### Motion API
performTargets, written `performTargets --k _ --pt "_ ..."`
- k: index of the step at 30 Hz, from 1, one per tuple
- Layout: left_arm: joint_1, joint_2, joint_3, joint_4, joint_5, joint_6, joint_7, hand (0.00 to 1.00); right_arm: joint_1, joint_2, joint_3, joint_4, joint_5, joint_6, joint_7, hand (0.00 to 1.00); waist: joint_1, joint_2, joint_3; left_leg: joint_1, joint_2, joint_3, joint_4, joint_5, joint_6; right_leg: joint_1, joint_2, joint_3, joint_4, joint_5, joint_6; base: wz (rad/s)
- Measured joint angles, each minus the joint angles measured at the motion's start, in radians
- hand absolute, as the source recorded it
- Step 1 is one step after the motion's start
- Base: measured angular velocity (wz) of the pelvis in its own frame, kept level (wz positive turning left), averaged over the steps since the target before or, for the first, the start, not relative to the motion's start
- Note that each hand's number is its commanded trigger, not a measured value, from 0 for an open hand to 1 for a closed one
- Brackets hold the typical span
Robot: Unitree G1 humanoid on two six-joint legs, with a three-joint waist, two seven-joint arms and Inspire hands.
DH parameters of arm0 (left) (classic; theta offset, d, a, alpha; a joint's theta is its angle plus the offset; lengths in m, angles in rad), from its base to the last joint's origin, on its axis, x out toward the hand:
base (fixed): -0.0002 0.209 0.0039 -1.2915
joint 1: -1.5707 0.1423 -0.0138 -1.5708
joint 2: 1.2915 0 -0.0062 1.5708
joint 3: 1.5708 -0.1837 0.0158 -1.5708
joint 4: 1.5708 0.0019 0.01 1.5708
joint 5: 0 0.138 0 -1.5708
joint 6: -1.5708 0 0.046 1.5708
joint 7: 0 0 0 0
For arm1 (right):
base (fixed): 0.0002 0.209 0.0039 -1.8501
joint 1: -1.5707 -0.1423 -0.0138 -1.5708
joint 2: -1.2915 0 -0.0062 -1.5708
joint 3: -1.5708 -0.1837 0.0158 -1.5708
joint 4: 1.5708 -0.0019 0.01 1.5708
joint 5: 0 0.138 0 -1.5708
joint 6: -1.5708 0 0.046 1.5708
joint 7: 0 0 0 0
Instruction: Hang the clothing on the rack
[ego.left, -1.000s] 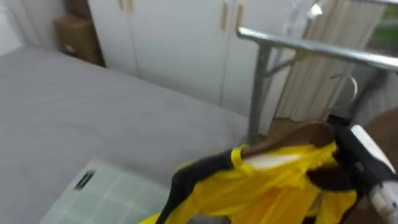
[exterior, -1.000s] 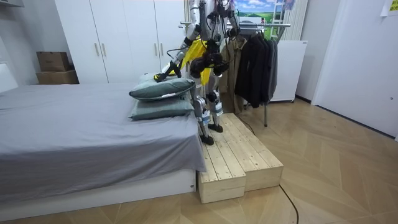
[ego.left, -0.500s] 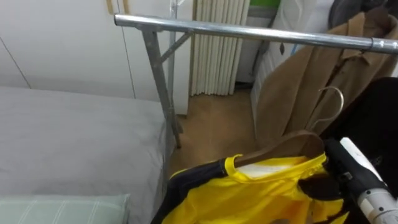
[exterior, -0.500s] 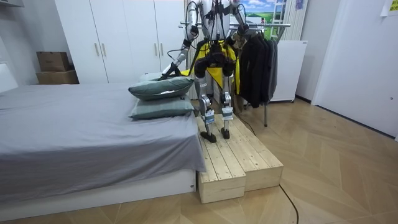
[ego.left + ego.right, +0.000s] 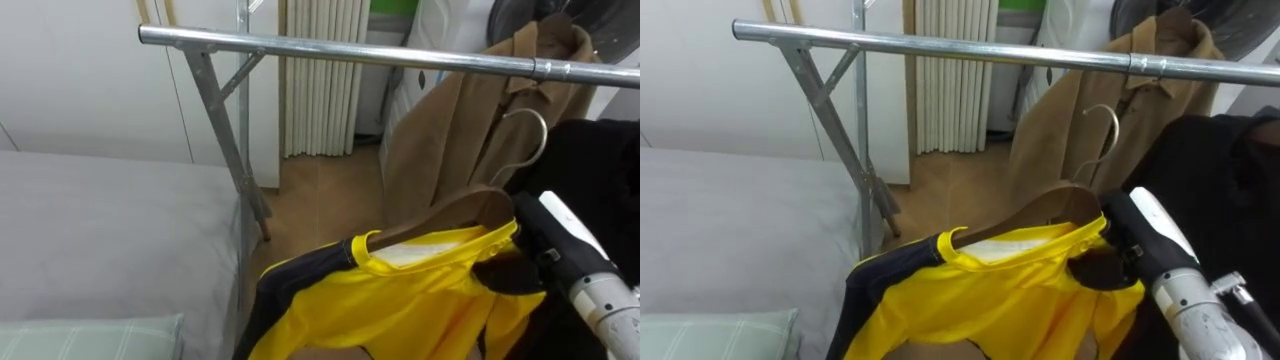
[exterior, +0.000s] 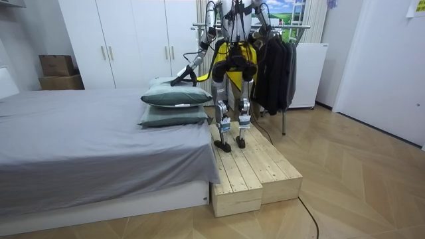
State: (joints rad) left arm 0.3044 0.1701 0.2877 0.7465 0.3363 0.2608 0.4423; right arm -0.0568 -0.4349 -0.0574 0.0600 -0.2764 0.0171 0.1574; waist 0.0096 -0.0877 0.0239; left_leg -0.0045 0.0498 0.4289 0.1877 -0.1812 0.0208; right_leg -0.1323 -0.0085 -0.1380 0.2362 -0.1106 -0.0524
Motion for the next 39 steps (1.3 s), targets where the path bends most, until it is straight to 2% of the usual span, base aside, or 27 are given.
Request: performTargets --k 16,21,22,26,28,31,32,35,39 --pt "0.001 0.003 -0.017 0.000 -0.001 0.000 0.003 0.00 -0.002 0.001 -0.001 0.000 0.000 0.006 0.027 1.00 0.002 -0.002 -0.0011 0.014 -0.002 -0.003 -0.006 0.000 0.000 0.017 -0.002 -0.004 -0.008 0.000 0.000 0.00" --pt "0.001 0.003 -0.021 -0.025 -0.001 0.000 -0.002 0.00 -0.006 0.001 -0.001 0.000 0.010 0.018 0.052 1.00 0.025 -0.004 -0.0022 0.017 -0.003 -0.005 -0.008 0.000 0.000 0.022 -0.001 -0.004 -0.012 0.001 0.001 0.01" --pt "0.001 0.003 -0.023 -0.028 -0.001 0.000 -0.001 0.00 -0.021 0.001 0.000 0.002 0.019 0.028 0.064 1.00 0.026 -0.004 -0.0021 0.017 -0.004 -0.006 -0.008 0.000 0.000 0.023 -0.001 -0.004 -0.012 0.001 0.001 0.00" --pt "0.001 0.004 -0.026 -0.032 0.000 0.000 0.009 0.00 -0.080 0.000 0.000 0.004 0.043 0.029 0.071 1.00 0.025 -0.012 -0.0044 0.017 -0.006 -0.018 -0.007 0.000 0.000 0.028 -0.003 -0.011 -0.014 0.001 0.001 0.06" --pt "0.001 0.005 -0.028 -0.040 0.000 -0.002 0.017 0.00 -0.103 0.001 0.001 0.008 0.045 0.029 0.071 1.00 0.035 -0.020 -0.0047 0.018 -0.005 -0.019 -0.006 0.000 0.000 0.029 -0.003 -0.013 -0.014 0.001 0.001 0.04" --pt "0.001 0.007 -0.037 -0.040 0.001 -0.023 0.033 0.00 -0.123 0.000 0.001 0.042 0.079 0.029 0.073 1.00 0.061 -0.032 -0.0036 0.030 -0.004 -0.021 -0.006 0.000 0.000 0.045 -0.003 -0.019 -0.017 0.001 0.001 0.02" --pt "0.001 0.008 -0.037 -0.040 0.003 -0.030 0.034 0.00 -0.124 0.000 0.001 0.054 0.079 0.031 0.075 1.00 0.073 -0.034 -0.0054 0.033 -0.004 -0.022 -0.007 0.000 0.000 0.049 -0.004 -0.024 -0.018 0.001 0.002 0.07" --pt "0.001 0.008 -0.041 -0.039 0.008 -0.042 0.034 0.00 -0.135 0.000 0.002 0.057 0.079 0.046 0.083 1.00 0.087 -0.036 -0.0052 0.033 -0.006 -0.024 -0.007 0.000 0.000 0.049 -0.007 -0.029 -0.017 0.001 0.002 0.02" --pt "0.002 0.013 -0.060 -0.035 0.011 -0.058 0.035 0.00 -0.164 0.000 0.001 0.104 0.083 0.048 0.082 1.00 0.111 -0.037 -0.0057 0.033 -0.007 -0.021 -0.009 0.000 0.000 0.047 -0.008 -0.028 -0.014 0.001 0.002 -0.03"
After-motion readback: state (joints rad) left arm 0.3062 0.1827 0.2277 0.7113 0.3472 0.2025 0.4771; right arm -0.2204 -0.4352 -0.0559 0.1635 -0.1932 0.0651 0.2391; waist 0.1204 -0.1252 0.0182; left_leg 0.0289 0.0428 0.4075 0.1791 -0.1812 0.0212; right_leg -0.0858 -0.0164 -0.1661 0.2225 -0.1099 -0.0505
